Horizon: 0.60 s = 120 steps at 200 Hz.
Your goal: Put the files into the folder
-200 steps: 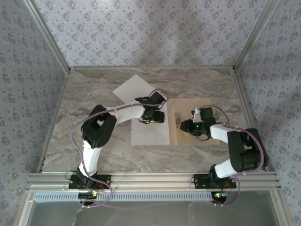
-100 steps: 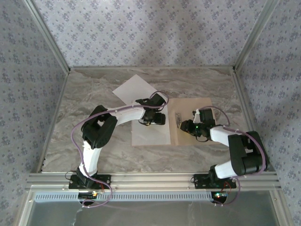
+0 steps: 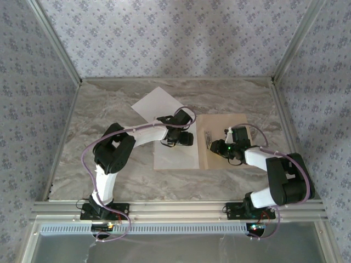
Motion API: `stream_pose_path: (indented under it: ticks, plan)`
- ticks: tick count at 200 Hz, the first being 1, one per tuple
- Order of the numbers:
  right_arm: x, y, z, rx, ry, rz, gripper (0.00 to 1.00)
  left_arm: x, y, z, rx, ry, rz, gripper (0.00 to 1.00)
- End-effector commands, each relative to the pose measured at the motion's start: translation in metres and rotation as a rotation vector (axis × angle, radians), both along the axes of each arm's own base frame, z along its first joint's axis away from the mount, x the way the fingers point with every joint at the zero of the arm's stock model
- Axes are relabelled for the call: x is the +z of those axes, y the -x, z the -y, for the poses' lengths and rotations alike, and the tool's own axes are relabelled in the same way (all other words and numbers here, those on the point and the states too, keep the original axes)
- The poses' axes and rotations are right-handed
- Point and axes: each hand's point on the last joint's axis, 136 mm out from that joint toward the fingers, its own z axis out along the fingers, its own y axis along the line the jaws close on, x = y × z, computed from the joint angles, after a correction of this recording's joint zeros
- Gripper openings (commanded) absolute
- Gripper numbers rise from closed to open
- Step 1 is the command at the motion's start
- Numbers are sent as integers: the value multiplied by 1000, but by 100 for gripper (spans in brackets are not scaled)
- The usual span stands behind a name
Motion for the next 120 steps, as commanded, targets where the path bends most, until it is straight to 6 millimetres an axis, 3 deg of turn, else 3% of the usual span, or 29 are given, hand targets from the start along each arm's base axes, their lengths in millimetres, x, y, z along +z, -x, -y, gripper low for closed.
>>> stream_pose_path:
  ticks: [1,71,120]
  plan:
    - [-10,9,4,-18,26,-38,35,3,9,-2,-5,3,-24,68]
    - [-7,10,6,-26,32,-29,35,3,5,-20,34,-64,-16,69]
    - [-9,12,6,-24,32,-33,35,4,4,-23,44,-70,-19,69]
